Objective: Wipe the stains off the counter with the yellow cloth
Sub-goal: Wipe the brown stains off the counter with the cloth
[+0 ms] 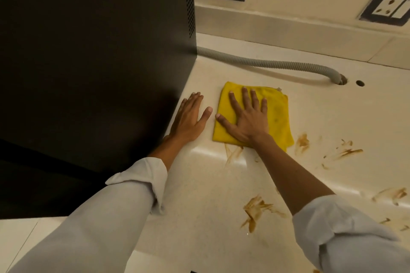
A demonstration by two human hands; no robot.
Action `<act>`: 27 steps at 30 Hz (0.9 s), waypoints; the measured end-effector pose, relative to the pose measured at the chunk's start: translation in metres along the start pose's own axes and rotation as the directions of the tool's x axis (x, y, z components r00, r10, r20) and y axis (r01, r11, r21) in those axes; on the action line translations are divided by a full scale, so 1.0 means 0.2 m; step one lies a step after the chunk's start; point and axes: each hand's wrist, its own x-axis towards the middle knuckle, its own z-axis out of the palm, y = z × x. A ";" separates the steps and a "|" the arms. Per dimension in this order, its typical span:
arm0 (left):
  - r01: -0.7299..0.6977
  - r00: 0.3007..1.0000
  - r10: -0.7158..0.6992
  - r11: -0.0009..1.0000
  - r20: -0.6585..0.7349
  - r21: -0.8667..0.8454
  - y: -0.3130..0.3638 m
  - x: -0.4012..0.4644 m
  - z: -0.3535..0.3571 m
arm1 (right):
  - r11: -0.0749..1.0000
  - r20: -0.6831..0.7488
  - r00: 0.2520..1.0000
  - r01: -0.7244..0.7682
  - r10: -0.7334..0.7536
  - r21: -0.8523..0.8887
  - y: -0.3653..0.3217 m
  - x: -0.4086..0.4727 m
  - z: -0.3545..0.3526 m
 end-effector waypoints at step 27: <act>0.026 0.986 -0.078 0.943 -0.145 -0.333 0.02 -0.02 -0.07 | 0.999 0.010 1.000 0.014 -0.014 0.049 -0.42 -0.45 0.05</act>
